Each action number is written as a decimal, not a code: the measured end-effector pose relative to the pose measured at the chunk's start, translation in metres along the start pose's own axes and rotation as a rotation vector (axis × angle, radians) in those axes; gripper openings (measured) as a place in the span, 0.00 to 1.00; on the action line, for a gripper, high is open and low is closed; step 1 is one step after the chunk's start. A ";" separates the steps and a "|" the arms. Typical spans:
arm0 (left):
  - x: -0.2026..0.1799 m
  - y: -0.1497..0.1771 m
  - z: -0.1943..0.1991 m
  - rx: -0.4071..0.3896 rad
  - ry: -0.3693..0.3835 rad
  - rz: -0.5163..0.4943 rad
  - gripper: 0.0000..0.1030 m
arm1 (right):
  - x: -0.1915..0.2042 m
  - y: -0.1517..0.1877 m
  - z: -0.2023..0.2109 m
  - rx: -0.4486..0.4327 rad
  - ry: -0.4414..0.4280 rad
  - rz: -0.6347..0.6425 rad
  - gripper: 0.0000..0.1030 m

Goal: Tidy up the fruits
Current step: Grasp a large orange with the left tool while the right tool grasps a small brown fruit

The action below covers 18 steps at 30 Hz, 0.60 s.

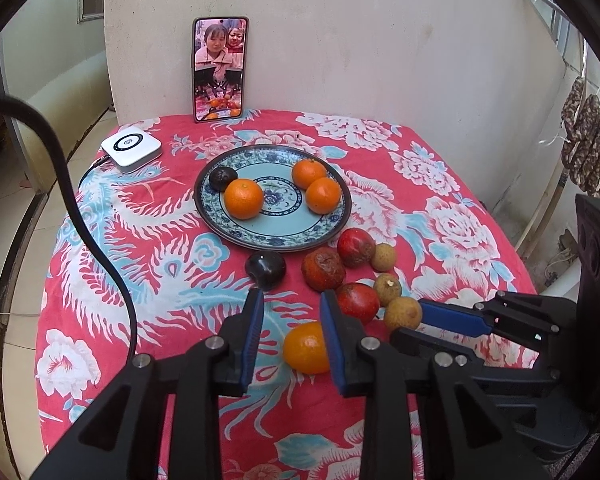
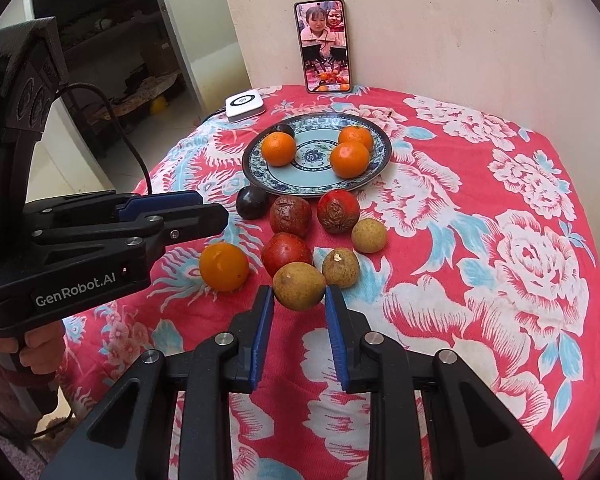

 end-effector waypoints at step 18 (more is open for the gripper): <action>-0.002 0.027 -0.012 0.080 0.000 -0.016 0.47 | -0.001 0.000 0.003 -0.005 0.006 -0.001 0.27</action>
Point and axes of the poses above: each gripper's, at about its wrist camera, not at the fingertips, and z roughly against the way its jaws point, x to its left, y to its underside, the point moved 7 cm from there along -z, roughly the way its jaws point, and after that the axes turned 10 degrees about z, right-handed, at the moved point
